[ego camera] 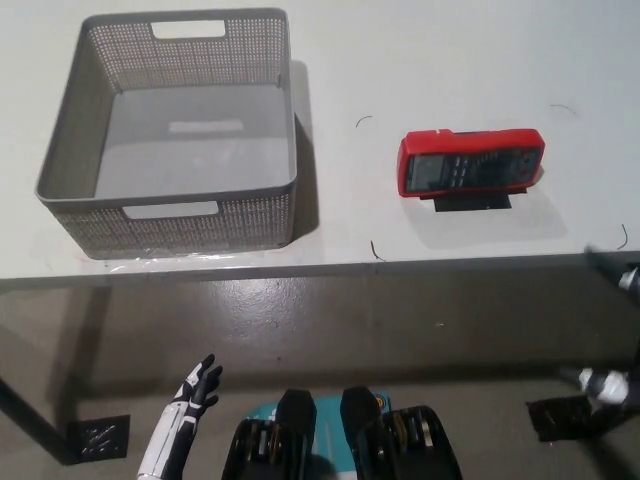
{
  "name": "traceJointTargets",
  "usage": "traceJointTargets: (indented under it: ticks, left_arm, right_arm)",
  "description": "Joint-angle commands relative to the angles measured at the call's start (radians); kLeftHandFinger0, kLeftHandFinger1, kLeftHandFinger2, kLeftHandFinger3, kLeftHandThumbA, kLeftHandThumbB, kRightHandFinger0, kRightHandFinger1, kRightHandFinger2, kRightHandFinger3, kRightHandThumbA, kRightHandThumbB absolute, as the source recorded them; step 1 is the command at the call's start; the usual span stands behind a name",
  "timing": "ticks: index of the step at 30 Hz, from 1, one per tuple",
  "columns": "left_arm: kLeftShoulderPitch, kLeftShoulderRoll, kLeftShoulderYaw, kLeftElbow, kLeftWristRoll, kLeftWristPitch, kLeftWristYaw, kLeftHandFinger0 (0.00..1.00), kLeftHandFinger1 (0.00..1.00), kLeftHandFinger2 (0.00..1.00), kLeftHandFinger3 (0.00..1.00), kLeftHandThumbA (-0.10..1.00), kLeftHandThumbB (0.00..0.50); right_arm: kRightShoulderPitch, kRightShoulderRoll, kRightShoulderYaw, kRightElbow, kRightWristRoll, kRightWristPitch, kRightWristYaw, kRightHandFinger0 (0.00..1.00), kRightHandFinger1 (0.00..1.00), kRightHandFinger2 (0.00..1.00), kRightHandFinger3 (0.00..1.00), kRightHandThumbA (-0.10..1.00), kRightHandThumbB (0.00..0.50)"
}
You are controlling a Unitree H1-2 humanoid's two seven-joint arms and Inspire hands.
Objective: Use the right hand to pick up a multimeter on the right side and put it into a container on the left side
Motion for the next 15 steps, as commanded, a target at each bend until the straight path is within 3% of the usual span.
traceJointTargets:
  ticks: [1,8,15]
  left_arm:
    - [-0.002,0.011,-0.001,-0.016,0.014,-0.071,0.004,1.0,1.0,1.0,1.0,1.0,0.375]
    - [0.007,0.009,0.001,-0.016,0.005,-0.067,0.0,1.0,1.0,1.0,1.0,1.0,0.388]
    - [0.004,0.009,-0.001,-0.007,0.0,-0.087,-0.004,1.0,1.0,1.0,1.0,1.0,0.386]
  right_arm:
    - [-0.314,-0.235,-0.025,-0.231,-0.177,0.421,0.176,1.0,1.0,1.0,1.0,1.0,0.488]
    - [-0.741,-0.265,0.165,0.098,-0.2,0.427,0.321,1.0,1.0,1.0,1.0,1.0,0.5]
    - [-1.07,-0.17,0.367,0.542,-0.305,0.339,0.405,1.0,1.0,1.0,1.0,1.0,0.5]
